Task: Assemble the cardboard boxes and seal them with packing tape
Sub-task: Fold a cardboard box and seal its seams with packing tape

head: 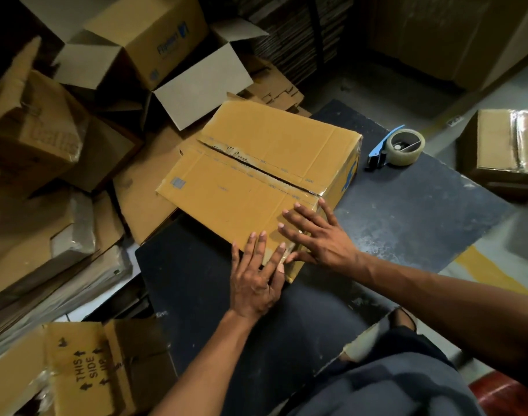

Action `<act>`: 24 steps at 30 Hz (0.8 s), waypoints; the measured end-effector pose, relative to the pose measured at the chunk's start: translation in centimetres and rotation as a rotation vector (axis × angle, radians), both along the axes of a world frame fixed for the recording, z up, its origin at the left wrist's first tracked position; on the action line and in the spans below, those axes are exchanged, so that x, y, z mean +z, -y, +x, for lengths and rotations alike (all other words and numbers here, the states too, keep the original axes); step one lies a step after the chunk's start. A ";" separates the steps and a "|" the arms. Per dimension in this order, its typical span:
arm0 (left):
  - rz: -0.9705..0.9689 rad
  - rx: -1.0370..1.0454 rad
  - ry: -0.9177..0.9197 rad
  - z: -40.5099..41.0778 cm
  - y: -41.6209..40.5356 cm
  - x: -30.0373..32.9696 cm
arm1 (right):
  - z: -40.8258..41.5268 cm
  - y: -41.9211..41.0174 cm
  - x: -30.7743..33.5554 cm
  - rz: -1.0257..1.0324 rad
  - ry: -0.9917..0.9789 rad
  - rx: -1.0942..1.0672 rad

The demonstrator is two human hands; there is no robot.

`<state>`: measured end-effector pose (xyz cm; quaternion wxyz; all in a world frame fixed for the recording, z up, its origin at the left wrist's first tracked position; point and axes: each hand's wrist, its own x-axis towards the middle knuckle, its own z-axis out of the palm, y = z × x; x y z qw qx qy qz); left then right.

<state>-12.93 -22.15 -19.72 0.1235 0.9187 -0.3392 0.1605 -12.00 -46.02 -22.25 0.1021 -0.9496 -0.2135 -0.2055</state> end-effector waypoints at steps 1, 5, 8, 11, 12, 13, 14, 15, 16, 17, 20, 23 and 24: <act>0.010 0.019 0.000 -0.3 0.2 0.0 | 0.0 0.0 0.0 -0.009 -0.001 -0.003; 0.028 0.103 -0.042 -1.3 0.8 0.1 | 0.2 0.5 0.3 -0.030 -0.037 0.040; -0.067 0.090 -0.127 -1.5 2.0 1.2 | 0.9 2.9 1.7 0.009 -0.034 0.027; -0.056 0.053 -0.120 0.0 4.5 2.7 | 3.9 7.3 4.0 0.030 -0.075 -0.079; -0.027 0.062 -0.144 0.6 5.6 3.2 | 5.2 8.9 4.6 -0.005 -0.122 -0.105; 0.011 0.075 -0.188 1.3 6.8 3.7 | 6.4 10.6 5.2 -0.049 -0.189 -0.121; 0.056 0.089 -0.236 1.9 8.1 4.1 | 7.5 12.0 5.5 -0.092 -0.263 -0.122; 0.110 0.107 -0.276 2.5 9.2 4.3 | 8.4 13.2 5.8 -0.127 -0.332 -0.107; 0.167 0.133 -0.308 2.9 10.1 4.3 | 9.1 14.0 5.9 -0.149 -0.386 -0.087; 0.220 0.161 -0.339 3.4 10.6 4.3 | 9.4 14.3 5.9 -0.161 -0.424 -0.074; 0.272 0.180 -0.400 4.3 10.3 4.4 | 8.7 13.4 6.1 -0.148 -0.480 -0.105; 0.082 0.191 -0.468 4.5 8.1 5.0 | 6.1 11.3 7.8 -0.153 -0.492 -0.177; 0.022 0.232 -0.446 4.5 7.2 5.7 | 5.0 10.3 8.7 -0.177 -0.474 -0.173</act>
